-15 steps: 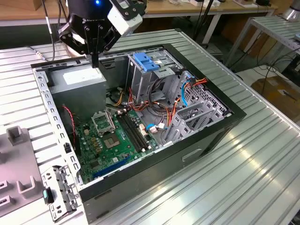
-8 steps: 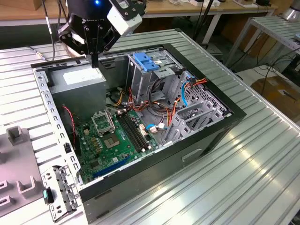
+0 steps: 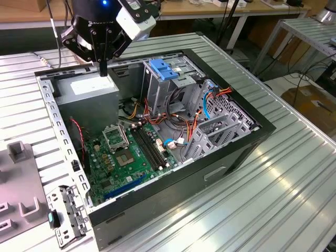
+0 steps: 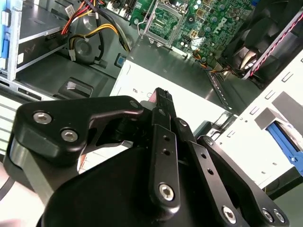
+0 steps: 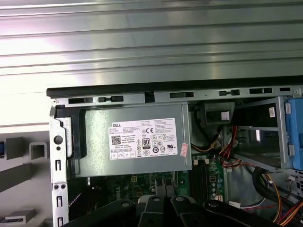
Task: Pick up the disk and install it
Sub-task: 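Reach for the disk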
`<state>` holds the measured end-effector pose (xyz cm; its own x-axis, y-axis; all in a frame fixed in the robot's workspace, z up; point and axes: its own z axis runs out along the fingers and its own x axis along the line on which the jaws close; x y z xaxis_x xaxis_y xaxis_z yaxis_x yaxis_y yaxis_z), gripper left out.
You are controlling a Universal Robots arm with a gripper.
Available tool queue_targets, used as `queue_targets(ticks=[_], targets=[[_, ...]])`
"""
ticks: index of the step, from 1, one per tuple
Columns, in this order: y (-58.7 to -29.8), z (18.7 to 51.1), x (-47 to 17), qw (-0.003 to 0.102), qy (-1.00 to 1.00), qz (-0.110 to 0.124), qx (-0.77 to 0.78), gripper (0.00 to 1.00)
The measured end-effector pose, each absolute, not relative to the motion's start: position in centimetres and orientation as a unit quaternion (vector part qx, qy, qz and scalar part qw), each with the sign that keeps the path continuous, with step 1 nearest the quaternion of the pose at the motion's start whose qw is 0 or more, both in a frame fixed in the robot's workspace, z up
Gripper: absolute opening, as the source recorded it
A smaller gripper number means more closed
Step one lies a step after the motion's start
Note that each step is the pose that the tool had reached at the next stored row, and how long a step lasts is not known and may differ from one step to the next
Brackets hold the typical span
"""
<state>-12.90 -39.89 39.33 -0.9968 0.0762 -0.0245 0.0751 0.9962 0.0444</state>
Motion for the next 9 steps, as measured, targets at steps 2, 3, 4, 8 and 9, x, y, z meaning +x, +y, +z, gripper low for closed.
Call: queue_targets(ticks=[2,3,4,8,9], targets=[[-39.89,39.33,-13.01,0.013,0.999,0.022,0.038,0.11],[-39.89,39.33,-13.05,0.013,0.999,0.022,0.038,0.11],[-39.89,39.33,-13.11,0.013,0.999,0.022,0.038,0.11],[-39.89,39.33,-13.45,0.013,0.999,0.022,0.038,0.11],[-39.89,39.33,-13.53,0.013,0.999,0.022,0.038,0.11]])
